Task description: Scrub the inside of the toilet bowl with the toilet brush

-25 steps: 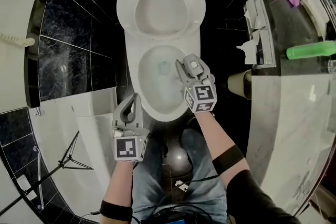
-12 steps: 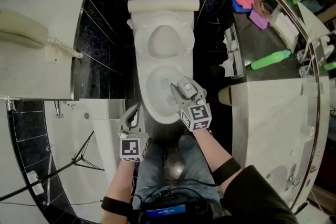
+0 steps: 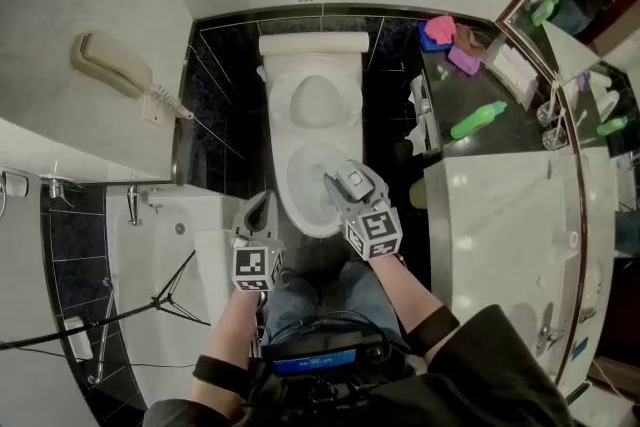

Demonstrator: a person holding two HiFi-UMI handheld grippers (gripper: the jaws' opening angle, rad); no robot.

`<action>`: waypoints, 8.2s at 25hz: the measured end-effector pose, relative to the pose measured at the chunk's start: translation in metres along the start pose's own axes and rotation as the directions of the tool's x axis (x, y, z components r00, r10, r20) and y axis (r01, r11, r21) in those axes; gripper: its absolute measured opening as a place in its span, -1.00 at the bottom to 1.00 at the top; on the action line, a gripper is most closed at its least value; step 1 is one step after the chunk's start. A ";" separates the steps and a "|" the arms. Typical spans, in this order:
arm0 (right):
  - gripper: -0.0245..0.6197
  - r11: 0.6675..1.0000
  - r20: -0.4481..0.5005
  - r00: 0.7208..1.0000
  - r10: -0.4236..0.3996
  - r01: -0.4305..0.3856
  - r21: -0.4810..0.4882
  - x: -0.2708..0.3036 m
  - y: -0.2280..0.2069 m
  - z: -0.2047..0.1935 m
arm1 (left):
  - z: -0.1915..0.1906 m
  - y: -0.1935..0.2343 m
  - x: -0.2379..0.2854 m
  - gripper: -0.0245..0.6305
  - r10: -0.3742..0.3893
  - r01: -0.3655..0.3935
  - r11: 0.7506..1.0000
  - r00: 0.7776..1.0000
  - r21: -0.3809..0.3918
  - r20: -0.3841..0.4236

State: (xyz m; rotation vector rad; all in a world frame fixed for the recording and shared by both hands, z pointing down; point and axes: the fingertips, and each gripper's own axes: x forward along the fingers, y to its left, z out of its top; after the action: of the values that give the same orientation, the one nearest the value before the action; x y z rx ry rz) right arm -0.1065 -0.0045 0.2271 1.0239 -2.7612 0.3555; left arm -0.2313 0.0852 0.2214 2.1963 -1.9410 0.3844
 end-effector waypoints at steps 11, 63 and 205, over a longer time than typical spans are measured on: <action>-0.13 0.999 0.036 0.999 0.017 -0.016 -0.046 -0.029 0.025 0.028 | 0.030 -0.008 -0.017 -0.93 -0.016 0.016 1.000 1.000 0.017 0.027; -0.13 0.868 -0.040 0.874 -0.485 0.486 0.101 -0.076 -0.272 -0.155 | -0.051 -0.219 0.162 -0.93 -0.496 0.501 0.863 0.865 0.071 -0.074; -0.92 0.999 -0.095 0.995 0.036 -0.034 0.023 -0.067 0.006 0.011 | 0.046 -0.008 -0.019 -0.92 -0.065 0.062 0.997 0.997 0.052 0.052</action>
State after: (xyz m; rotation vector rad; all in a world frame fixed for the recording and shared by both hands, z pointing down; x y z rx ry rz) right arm -0.0611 0.0379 0.1989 0.9388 -2.6979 0.4279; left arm -0.2227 0.0901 0.1725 2.3162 -1.9027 0.3719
